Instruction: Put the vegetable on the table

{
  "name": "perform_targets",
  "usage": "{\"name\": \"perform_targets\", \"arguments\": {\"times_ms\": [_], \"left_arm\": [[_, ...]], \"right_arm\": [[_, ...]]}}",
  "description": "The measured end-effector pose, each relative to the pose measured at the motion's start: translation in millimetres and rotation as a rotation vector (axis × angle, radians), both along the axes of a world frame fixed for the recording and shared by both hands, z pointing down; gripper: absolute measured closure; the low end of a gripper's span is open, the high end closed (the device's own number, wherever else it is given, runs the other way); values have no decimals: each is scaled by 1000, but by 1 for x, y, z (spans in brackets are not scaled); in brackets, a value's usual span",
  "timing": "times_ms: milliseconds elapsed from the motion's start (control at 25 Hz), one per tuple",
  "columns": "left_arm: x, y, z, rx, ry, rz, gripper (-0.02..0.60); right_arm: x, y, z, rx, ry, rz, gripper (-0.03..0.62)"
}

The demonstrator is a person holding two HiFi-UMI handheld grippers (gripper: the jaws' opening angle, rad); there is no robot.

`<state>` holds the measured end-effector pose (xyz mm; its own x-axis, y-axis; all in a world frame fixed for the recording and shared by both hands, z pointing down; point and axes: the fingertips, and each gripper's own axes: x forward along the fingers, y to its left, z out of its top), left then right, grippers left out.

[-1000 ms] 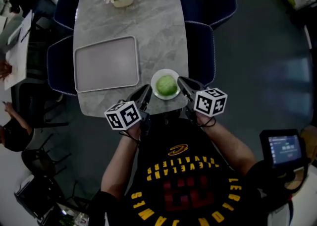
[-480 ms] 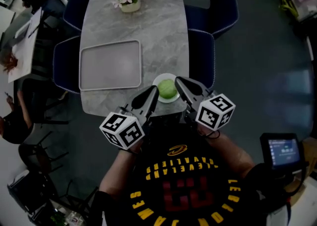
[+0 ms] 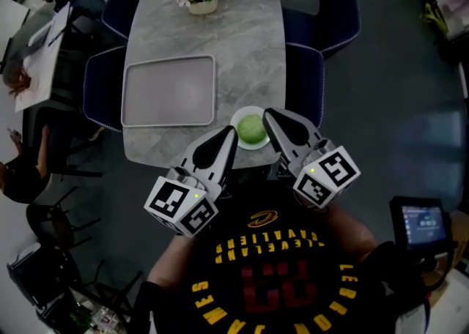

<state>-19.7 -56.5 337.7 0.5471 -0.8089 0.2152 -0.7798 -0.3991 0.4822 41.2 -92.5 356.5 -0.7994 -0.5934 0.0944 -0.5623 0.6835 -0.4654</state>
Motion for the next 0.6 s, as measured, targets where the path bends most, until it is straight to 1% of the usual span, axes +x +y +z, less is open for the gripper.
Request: {"name": "perform_targets", "arguments": {"times_ms": [120, 280, 480, 600], "left_arm": [[1, -18, -7, 36, -11, 42, 581], [4, -24, -22, 95, -45, 87, 581], [1, -34, -36, 158, -92, 107, 581], [-1, -39, -43, 184, -95, 116, 581]], "right_arm": [[-6, -11, -8, 65, 28, 17, 589], [-11, -13, -30, 163, 57, 54, 589], [-15, -15, -52, 250, 81, 95, 589], [-19, -17, -63, 287, 85, 105, 589]]}}
